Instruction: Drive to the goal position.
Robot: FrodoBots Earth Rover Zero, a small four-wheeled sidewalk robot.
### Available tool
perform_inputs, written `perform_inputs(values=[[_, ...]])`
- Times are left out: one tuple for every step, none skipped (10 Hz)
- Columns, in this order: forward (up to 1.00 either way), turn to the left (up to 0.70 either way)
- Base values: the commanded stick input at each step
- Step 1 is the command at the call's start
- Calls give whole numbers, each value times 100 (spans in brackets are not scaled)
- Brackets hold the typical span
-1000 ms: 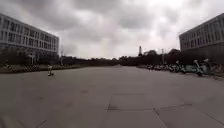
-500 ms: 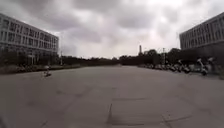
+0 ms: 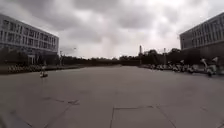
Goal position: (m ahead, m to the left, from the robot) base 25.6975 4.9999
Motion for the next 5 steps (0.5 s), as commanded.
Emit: perform_inputs(values=[[70,0],[70,0],[70,0],[70,0],[70,0]])
